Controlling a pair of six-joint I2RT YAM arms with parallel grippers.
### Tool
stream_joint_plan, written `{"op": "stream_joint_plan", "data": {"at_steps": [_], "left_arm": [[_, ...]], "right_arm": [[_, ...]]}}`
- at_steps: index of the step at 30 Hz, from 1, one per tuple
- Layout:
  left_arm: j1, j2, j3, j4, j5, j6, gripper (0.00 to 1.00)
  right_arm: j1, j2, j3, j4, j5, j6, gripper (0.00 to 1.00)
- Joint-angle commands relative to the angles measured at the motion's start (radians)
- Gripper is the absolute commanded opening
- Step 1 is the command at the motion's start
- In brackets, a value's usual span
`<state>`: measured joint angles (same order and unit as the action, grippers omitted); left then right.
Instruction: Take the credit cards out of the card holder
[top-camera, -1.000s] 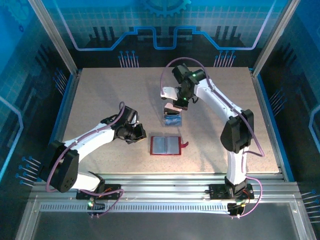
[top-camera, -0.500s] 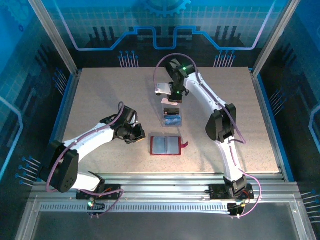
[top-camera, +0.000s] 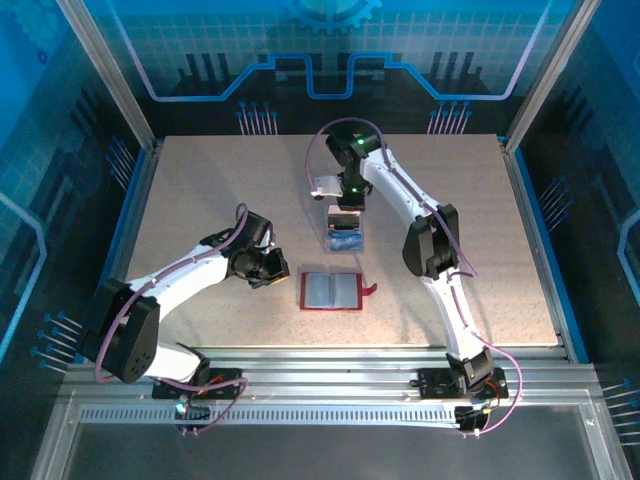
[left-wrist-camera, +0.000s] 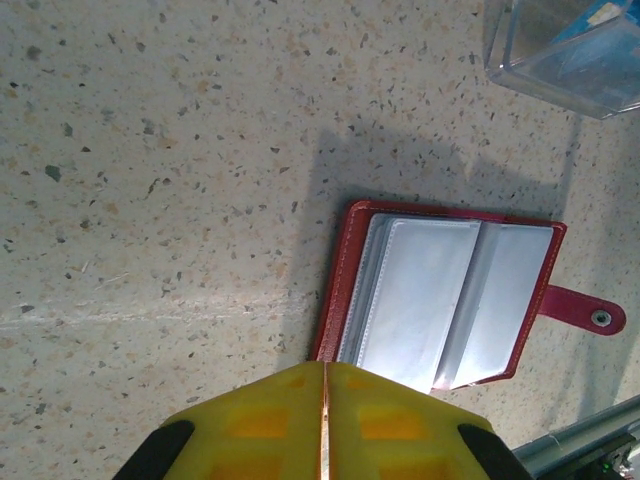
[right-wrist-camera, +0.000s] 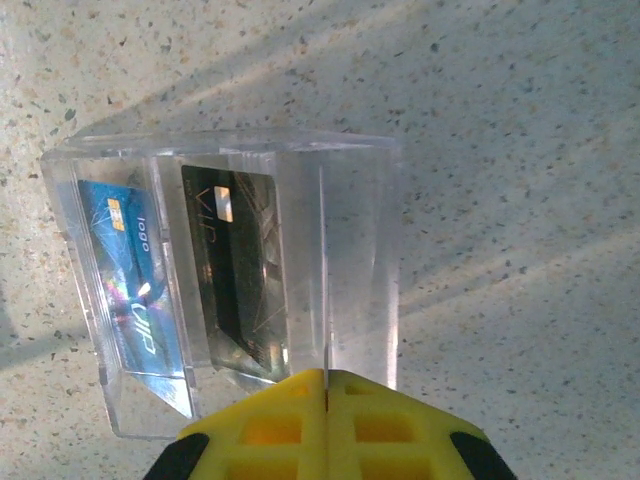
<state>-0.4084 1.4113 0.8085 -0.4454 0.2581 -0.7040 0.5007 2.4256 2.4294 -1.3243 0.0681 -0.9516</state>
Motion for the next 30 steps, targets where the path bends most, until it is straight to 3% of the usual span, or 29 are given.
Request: {"op": "stream_joint_plan", "data": {"at_steps": [1,9,15,30], "left_arm": [[0.01,0.012,0.013,-0.032,0.016,0.015,0.09],[0.011,0.02,0.011,-0.033,0.016,0.018,0.09],[0.013,0.021,0.012,-0.033,0.015,0.02,0.09],[0.013,0.018,0.009,-0.027,0.019,0.015,0.09]], "right_arm": [[-0.012,0.019,0.016,-0.067,-0.043,-0.021,0.0],[-0.005,0.038,0.012,-0.091,-0.07,-0.016,0.0],[-0.009,0.017,0.012,0.003,-0.002,0.008,0.15],[-0.009,-0.026,0.005,0.063,-0.008,0.024,0.18]]}}
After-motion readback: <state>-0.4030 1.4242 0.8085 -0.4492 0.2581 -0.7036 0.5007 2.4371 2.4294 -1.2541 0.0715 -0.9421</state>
